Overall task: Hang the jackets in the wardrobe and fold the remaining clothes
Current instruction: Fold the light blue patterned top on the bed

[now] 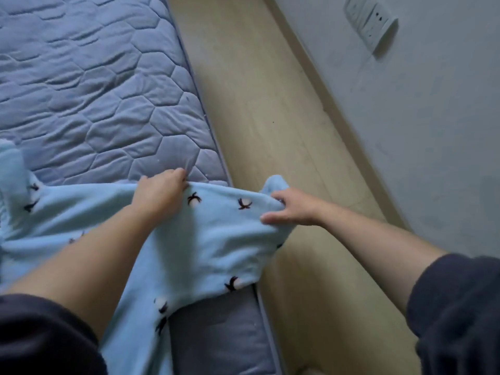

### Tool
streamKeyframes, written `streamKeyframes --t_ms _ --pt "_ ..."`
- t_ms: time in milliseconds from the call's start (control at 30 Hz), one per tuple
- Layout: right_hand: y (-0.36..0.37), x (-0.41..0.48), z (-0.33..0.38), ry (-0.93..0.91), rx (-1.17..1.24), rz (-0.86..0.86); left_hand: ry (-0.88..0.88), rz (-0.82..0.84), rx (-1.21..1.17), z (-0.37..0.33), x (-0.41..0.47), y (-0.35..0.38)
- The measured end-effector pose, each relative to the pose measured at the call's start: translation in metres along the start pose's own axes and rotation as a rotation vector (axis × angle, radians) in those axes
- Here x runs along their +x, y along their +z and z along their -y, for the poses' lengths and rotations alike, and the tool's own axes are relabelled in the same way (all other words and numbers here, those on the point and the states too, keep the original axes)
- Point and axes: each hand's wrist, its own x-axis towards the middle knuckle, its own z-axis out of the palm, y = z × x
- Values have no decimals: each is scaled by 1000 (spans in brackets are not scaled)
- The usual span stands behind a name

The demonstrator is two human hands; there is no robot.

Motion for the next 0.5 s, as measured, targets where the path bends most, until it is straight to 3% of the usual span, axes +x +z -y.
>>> streamKeyframes --t_ms 100,200,267,400,500 --pt "-15 -10 -33 126 -387 217 -12 -13 27 0 0 3" --pt "-43 -26 -59 327 -558 252 -50 -1 97 -8 -3 -3" --pt "-62 -41 -70 404 -556 248 -110 -30 114 -21 -12 -6" --pt "-95 -74 -79 443 -466 257 -196 -191 -142 -61 -44 -5" --pt "-109 -91 -85 452 -391 250 -92 -165 -162 -94 -86 8"
